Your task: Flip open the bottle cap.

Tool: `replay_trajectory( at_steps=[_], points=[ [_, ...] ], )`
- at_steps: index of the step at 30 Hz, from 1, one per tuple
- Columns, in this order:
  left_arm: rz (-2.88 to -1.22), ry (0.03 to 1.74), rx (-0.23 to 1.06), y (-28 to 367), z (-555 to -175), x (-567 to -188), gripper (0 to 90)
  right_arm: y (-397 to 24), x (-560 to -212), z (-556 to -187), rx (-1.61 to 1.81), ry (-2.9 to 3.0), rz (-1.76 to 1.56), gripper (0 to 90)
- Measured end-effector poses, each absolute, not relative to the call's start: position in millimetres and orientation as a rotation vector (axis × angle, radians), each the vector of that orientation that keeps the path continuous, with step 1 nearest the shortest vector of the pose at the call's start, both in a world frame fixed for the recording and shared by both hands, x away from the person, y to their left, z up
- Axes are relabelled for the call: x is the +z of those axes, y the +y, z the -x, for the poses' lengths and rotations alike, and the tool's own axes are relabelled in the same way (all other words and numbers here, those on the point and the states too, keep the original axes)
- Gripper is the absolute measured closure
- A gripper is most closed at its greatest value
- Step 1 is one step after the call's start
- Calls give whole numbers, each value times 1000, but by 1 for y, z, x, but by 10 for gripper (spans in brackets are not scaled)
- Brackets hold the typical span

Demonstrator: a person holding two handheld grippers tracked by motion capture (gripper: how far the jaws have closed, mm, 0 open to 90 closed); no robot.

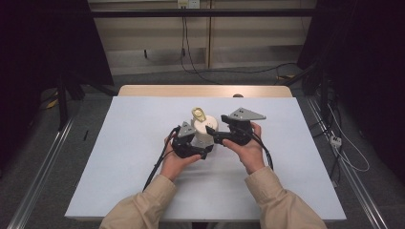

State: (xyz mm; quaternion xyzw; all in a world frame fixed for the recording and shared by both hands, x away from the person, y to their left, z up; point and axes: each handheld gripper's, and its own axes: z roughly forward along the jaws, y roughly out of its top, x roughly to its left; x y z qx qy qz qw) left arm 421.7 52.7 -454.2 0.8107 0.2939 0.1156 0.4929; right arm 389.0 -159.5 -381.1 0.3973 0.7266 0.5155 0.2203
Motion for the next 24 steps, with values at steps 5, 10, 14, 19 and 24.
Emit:
replay_trajectory(
  at_steps=[5,10,14,19,24],
  points=[
    [-1974,678,297,75,-409,-450,42,-168,-391,-377,1438,2021,-1099,170],
    [-1974,671,284,96,-398,-450,39,-178,-401,-364,1411,2039,-1086,134],
    [-1978,676,302,113,-394,-450,39,-187,-407,-356,1407,2040,-1087,114],
    [-1960,689,320,137,-386,-447,37,-196,-418,-343,1394,2042,-1082,99],
    [-1957,703,332,159,-380,-444,36,-205,-427,-333,1387,2044,-1088,90]
  ],
)
